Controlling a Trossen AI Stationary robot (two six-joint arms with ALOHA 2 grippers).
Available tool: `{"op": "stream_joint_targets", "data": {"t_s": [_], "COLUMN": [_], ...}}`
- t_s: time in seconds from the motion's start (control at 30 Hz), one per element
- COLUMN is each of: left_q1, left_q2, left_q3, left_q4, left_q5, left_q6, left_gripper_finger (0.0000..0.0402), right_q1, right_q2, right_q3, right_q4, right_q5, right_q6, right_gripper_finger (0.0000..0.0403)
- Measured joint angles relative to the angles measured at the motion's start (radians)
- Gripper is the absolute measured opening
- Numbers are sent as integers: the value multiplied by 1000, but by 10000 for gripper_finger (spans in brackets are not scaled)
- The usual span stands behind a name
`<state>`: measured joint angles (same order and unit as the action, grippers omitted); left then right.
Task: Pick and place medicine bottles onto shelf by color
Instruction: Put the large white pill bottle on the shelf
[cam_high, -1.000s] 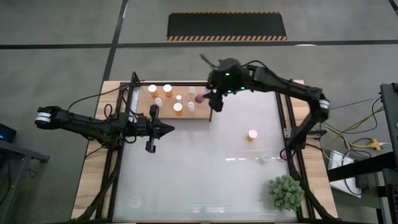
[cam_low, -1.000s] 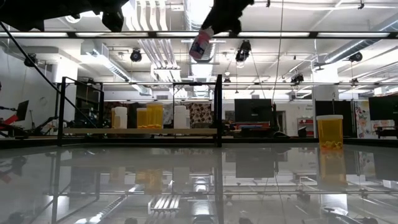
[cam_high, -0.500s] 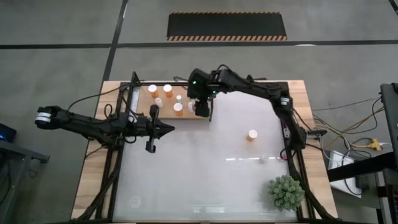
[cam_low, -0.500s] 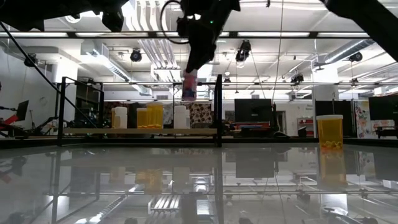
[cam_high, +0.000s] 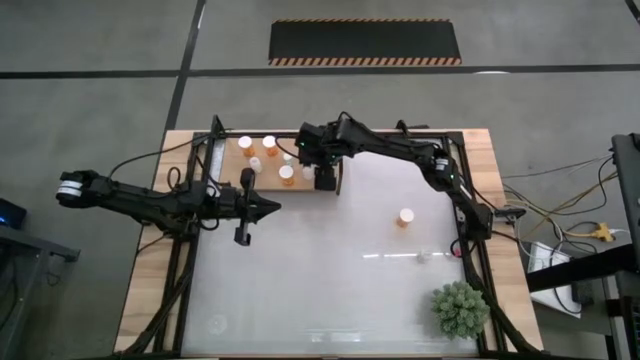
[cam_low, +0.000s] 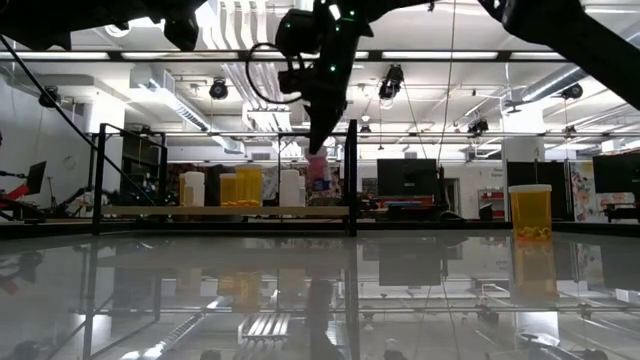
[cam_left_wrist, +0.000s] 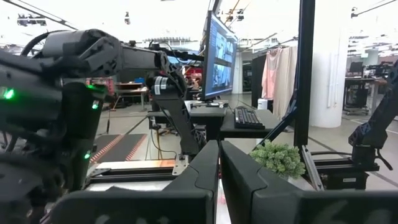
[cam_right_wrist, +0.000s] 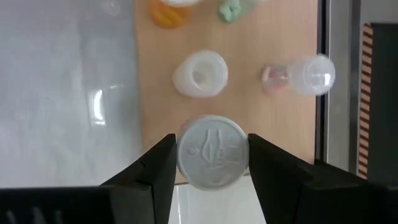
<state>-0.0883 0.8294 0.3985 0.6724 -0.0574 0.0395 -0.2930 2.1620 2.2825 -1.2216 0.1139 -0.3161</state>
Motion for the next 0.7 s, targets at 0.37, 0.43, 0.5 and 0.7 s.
{"op": "stream_joint_targets", "data": {"t_s": [0.37, 0.43, 0.5, 0.7], "left_q1": [0, 0, 0, 0], "left_q2": [-1, -1, -1, -4], "left_q3": [0, 0, 0, 0], "left_q4": [0, 0, 0, 0], "left_q5": [0, 0, 0, 0], "left_q6": [0, 0, 0, -7], "left_gripper_finger": [0, 0, 0, 0], "right_q1": [-1, 0, 0, 10], "right_q2": [2, 2, 1, -36], "right_q3": [-13, -14, -13, 4], "right_q4": [4, 4, 4, -30], "right_q5": [2, 2, 2, 2], "right_q6": [28, 28, 29, 36], "right_gripper_finger": [212, 217, 219, 218]}}
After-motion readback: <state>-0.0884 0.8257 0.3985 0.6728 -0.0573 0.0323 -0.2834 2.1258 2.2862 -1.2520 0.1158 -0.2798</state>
